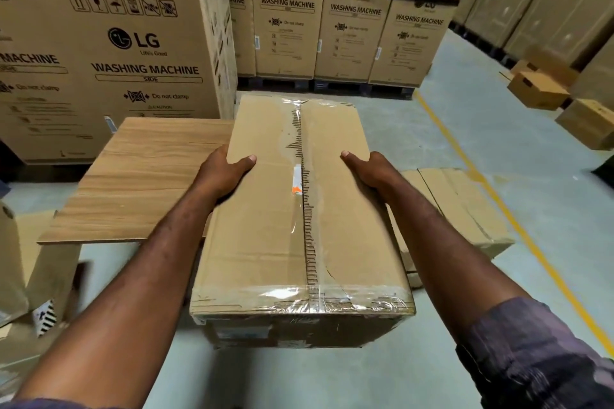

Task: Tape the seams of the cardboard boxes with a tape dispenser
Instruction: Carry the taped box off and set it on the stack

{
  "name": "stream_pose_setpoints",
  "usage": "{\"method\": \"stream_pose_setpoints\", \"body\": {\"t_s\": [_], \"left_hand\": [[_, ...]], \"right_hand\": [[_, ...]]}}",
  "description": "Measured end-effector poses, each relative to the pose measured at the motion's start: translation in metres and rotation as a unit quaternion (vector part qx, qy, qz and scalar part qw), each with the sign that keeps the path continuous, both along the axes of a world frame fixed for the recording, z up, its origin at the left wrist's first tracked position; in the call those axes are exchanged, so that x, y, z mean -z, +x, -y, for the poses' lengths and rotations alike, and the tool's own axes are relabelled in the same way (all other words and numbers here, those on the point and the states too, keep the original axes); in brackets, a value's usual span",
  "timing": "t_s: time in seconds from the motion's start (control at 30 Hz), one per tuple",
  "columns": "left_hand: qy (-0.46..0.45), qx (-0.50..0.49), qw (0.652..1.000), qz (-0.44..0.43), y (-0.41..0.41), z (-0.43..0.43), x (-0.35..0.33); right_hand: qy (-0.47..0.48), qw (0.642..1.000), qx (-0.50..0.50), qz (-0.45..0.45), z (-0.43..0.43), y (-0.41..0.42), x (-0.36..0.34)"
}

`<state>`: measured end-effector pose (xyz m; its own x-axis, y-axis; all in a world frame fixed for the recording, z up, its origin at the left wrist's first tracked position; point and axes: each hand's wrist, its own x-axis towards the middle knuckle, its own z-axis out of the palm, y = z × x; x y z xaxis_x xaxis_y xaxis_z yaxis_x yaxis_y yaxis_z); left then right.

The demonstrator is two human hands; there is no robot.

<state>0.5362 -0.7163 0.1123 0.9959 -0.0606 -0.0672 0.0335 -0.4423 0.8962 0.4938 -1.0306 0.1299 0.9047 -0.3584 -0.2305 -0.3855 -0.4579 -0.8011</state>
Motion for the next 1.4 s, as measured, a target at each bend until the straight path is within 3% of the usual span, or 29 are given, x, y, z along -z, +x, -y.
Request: {"method": "stream_pose_setpoints", "body": {"t_s": [0.37, 0.63, 1.07, 1.4], "left_hand": [[-0.003, -0.029, 0.999, 0.013, -0.056, 0.203, 0.008], [0.025, -0.028, 0.999, 0.015, -0.039, 0.299, 0.006], [0.027, -0.031, 0.999, -0.020, 0.087, 0.421, 0.042], [0.019, -0.032, 0.999, -0.023, 0.162, 0.506, 0.085]], "right_hand": [[0.005, 1.000, -0.008, 0.005, 0.207, -0.034, 0.017], [0.015, 1.000, -0.001, 0.012, 0.307, -0.018, 0.031], [0.012, 0.999, 0.015, -0.048, 0.422, 0.104, 0.068], [0.011, 0.998, 0.037, -0.044, 0.498, 0.179, 0.106]]}}
